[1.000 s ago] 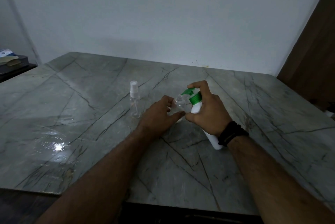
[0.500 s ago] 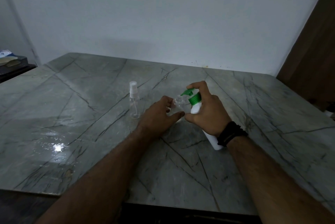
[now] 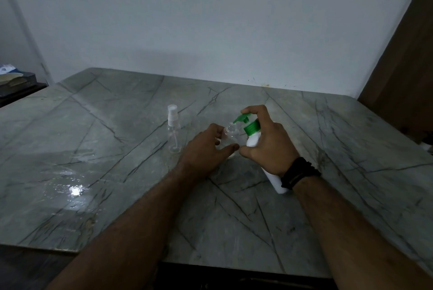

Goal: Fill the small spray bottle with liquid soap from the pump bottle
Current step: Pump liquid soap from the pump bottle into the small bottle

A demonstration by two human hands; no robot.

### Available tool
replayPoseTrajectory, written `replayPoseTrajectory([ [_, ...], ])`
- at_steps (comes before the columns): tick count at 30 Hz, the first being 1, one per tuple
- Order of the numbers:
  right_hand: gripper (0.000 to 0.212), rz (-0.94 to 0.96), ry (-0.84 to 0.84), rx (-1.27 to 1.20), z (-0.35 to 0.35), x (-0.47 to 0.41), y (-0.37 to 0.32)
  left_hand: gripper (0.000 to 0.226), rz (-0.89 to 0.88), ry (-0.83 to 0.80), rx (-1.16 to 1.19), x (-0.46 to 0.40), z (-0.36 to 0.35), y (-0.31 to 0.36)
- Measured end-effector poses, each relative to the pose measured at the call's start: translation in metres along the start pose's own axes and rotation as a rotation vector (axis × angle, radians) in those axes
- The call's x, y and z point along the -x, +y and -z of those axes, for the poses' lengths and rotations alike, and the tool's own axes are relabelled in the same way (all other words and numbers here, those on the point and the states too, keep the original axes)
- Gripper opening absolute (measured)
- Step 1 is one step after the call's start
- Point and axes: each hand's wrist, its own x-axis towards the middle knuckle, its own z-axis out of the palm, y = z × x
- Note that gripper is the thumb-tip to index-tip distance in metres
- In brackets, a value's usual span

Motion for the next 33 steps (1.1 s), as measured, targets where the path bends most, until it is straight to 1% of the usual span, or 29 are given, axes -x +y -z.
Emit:
replayPoseTrajectory([
  [3, 0.079, 0.007, 0.002, 0.000, 0.0000, 0.0001, -0.0009, 0.052, -0.010, 0.002, 0.003, 0.0006, 0.0003, -0.0004],
  [9, 0.073, -0.003, -0.002, -0.024, -0.0002, -0.0007, 0.0000, 0.054, -0.004, -0.006, -0.007, -0.0015, -0.0006, -0.0014],
  [15, 0.078, 0.010, 0.001, -0.005, -0.0003, -0.0001, -0.0009, 0.052, -0.024, -0.002, -0.002, 0.0000, 0.0002, -0.0025],
  [20, 0.073, 0.012, -0.003, -0.015, -0.0004, -0.0001, 0.0005, 0.053, -0.001, -0.008, -0.003, -0.0016, 0.0006, -0.0013],
  [26, 0.078, 0.010, 0.012, -0.026, 0.0009, 0.0012, 0.0014, 0.053, -0.012, -0.010, 0.013, 0.0006, 0.0017, -0.0005],
  [33, 0.073, 0.008, 0.007, -0.012, -0.0004, -0.0003, 0.0028, 0.054, -0.012, -0.012, -0.004, -0.0002, 0.0015, 0.0010],
])
